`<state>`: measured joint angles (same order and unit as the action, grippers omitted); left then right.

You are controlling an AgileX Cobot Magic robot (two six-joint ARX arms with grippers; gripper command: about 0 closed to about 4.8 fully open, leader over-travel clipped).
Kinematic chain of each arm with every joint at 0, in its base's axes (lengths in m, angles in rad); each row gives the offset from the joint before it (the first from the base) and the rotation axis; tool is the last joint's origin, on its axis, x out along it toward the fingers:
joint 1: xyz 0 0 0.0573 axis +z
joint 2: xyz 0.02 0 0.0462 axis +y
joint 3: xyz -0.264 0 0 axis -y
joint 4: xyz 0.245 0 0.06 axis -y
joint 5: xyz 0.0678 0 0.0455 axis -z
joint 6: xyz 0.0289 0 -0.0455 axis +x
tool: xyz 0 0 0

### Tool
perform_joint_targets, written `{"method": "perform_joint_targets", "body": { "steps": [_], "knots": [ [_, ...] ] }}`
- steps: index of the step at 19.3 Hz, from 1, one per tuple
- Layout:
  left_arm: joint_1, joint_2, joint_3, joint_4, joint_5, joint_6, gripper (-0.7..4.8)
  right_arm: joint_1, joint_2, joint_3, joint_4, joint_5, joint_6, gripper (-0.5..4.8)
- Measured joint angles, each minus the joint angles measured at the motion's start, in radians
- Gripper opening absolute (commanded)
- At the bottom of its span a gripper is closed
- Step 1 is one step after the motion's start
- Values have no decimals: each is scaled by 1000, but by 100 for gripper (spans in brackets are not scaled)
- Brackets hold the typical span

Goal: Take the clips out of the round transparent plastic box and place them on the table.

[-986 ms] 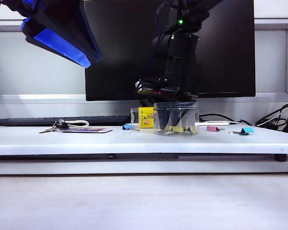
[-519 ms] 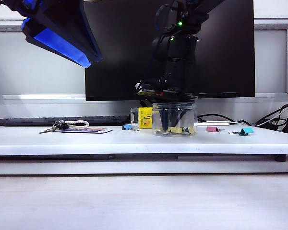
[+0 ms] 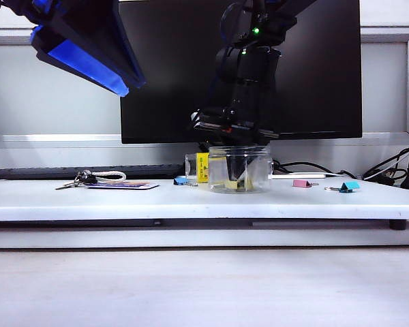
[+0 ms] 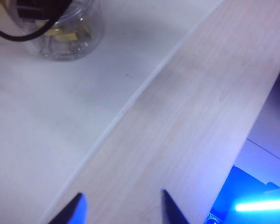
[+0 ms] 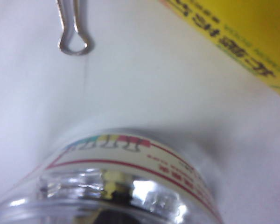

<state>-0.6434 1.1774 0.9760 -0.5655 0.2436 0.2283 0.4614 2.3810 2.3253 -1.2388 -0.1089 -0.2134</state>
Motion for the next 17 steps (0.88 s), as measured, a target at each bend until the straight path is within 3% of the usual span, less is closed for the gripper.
{"method": "perform_joint_targets", "body": {
  "steps": [2, 7, 9, 17],
  "knots": [
    [0, 0, 0, 0, 0, 0, 214, 0, 0, 0, -2, 0, 0, 45],
    [0, 0, 0, 0, 0, 0, 214, 2, 5, -2, -13, 4, 1, 51],
    [0, 0, 0, 0, 0, 0, 215, 2, 3, -2, -17, 4, 0, 87],
    [0, 0, 0, 1, 0, 3, 215, 2, -23, -17, -67, 50, 1, 92]
  ]
}}
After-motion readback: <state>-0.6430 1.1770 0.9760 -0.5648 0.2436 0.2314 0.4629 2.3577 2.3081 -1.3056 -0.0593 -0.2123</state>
